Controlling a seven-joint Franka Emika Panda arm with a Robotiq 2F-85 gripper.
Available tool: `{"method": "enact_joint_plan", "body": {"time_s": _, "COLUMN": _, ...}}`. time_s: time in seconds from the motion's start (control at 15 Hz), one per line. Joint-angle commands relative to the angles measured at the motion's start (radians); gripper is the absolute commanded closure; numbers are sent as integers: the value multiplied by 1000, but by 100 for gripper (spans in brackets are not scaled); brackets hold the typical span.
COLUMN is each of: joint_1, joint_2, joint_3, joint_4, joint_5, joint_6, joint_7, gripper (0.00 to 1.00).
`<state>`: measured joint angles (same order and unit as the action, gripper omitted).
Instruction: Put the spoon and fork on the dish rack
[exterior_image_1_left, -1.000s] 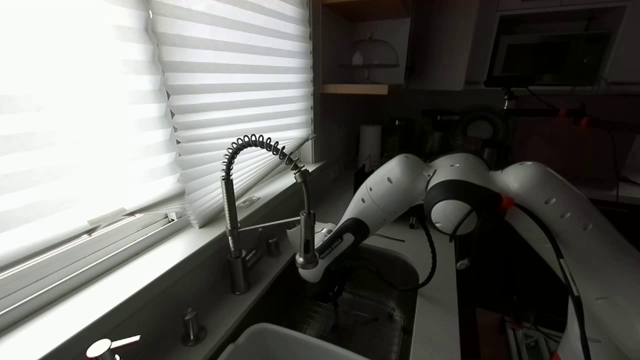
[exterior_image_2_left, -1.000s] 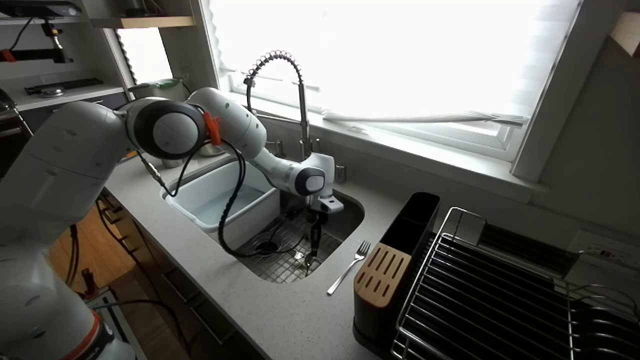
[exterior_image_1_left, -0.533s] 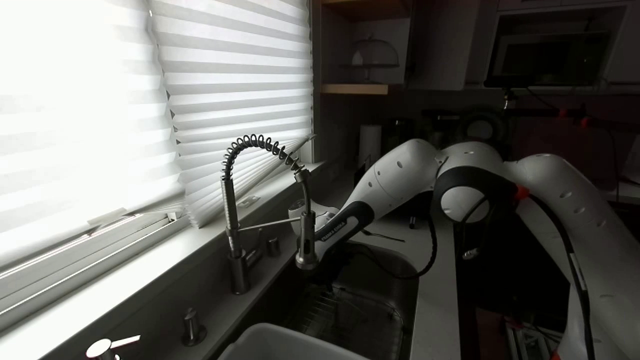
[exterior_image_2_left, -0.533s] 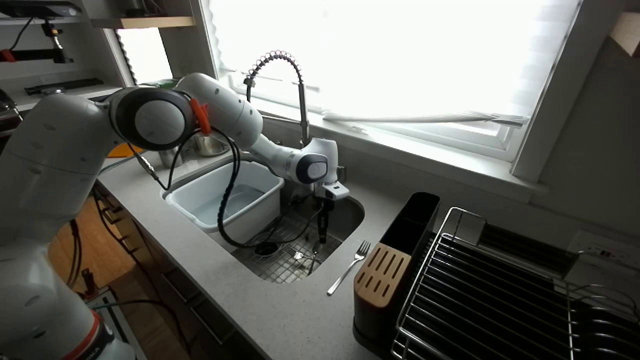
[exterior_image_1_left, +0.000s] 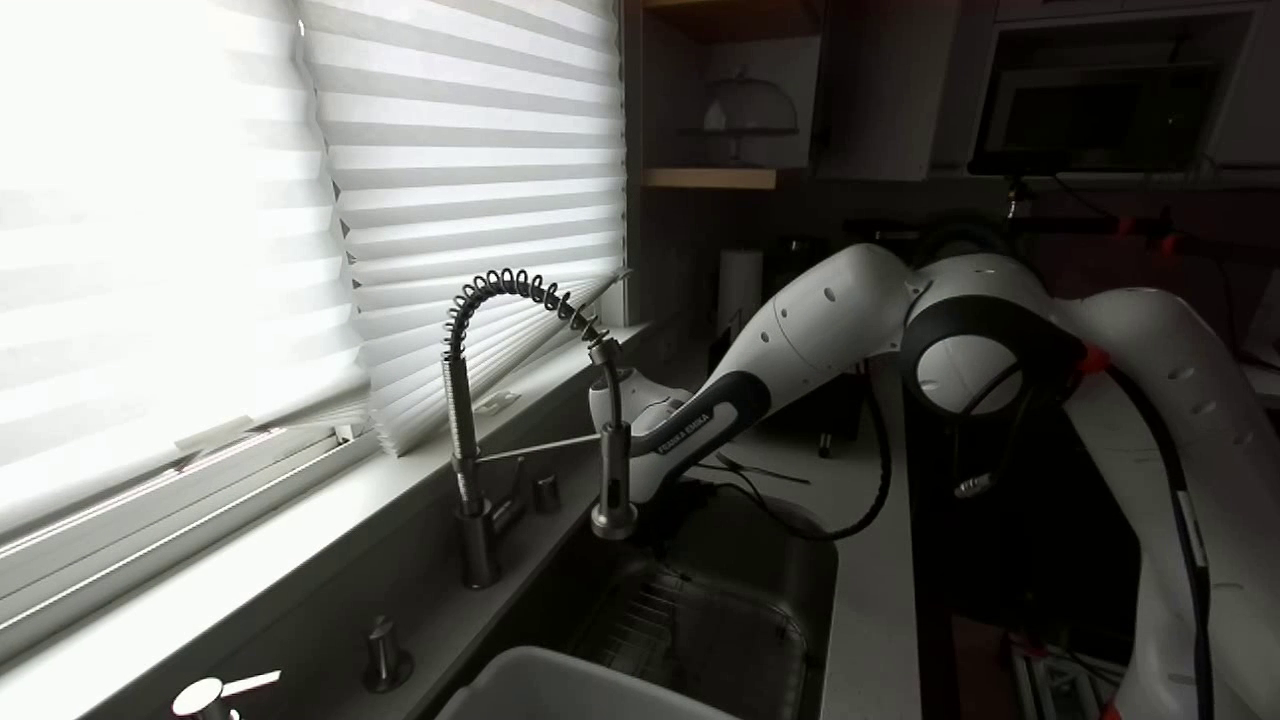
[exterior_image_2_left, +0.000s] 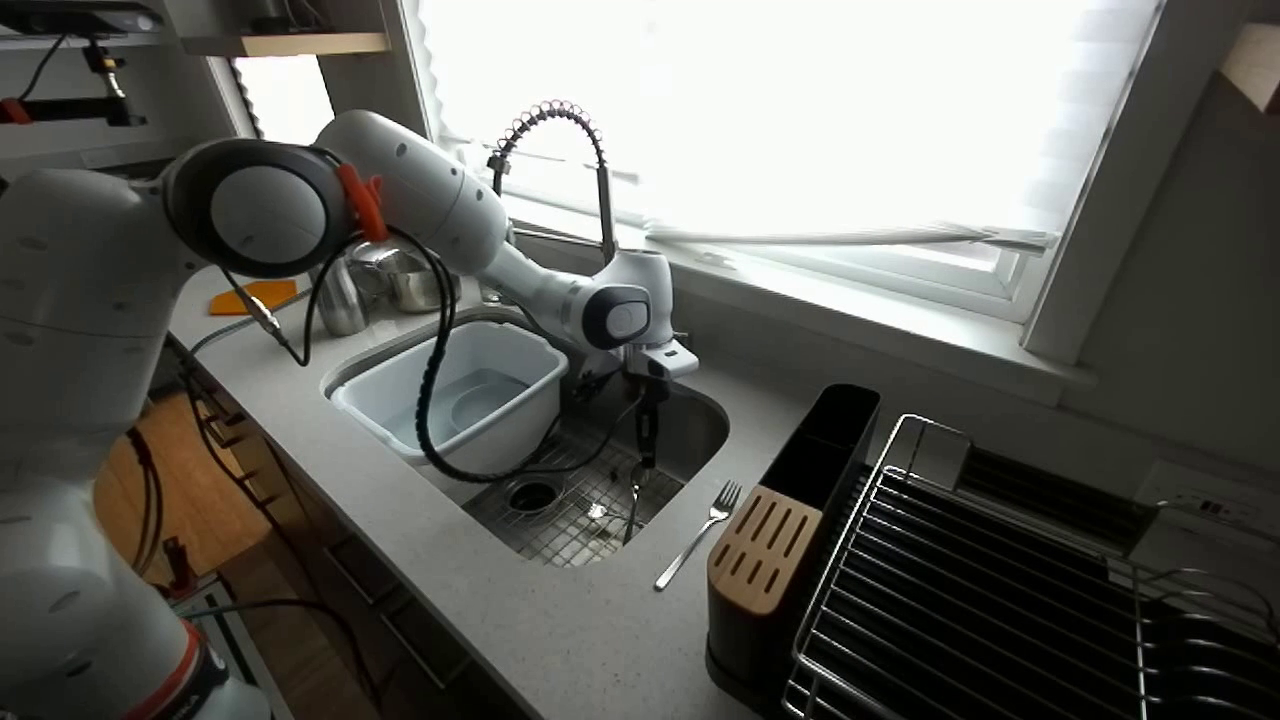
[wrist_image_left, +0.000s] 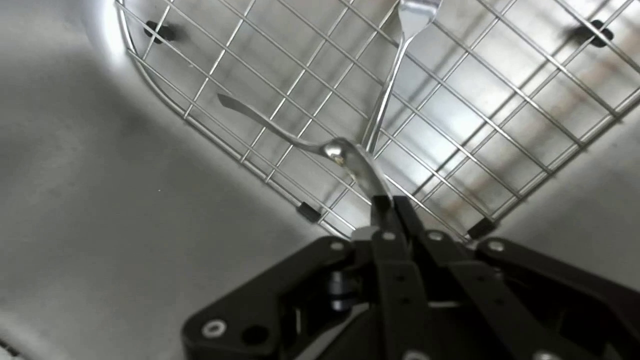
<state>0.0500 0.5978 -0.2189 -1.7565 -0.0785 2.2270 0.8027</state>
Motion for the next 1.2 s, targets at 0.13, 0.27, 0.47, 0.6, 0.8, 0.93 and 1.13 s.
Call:
{"method": "enact_joint_plan", "body": {"time_s": 0.13, "joint_1": 9, "joint_2": -191, "joint_3": -8, "joint_4": -178, "joint_5": -37, "joint_6": 99, "joint_7": 34, "gripper": 99}}
{"method": "enact_joint_plan", "body": {"time_s": 0.27, "joint_1": 10, "joint_2": -267, "joint_3": -11, "joint_4": -233, "joint_5": -54, "joint_6": 152, "joint_7": 54, "gripper": 99}}
{"method": "enact_joint_plan", "body": {"time_s": 0.47, "joint_1": -5, "joint_2": -392, "joint_3": -10, "joint_4": -330, "joint_5": -58, "joint_6": 251, "joint_7": 89, "gripper": 99}}
{"method": "enact_joint_plan", "body": {"time_s": 0.6, "joint_1": -18, "joint_2": -475, "joint_3": -7, "joint_4": -397, "joint_5": -55, "joint_6": 317, "joint_7": 113, "gripper": 99}}
{"method": "enact_joint_plan", "body": {"time_s": 0.8, "joint_1": -45, "joint_2": -598, "joint_3": -3, "joint_4": -500, "joint_5": -94, "joint_6": 416, "joint_7": 159, "gripper": 99}}
{"method": "enact_joint_plan", "body": {"time_s": 0.93, "joint_1": -68, "joint_2": -532, "joint_3": 26, "joint_4": -419, "joint_5": -69, "joint_6": 375, "joint_7": 123, "gripper": 97}}
{"method": "enact_joint_plan", "body": {"time_s": 1.13, "joint_1": -81, "joint_2": -585, "joint_3": 34, "joint_4": -467, "joint_5": -70, "joint_6": 383, "joint_7": 124, "gripper": 97}}
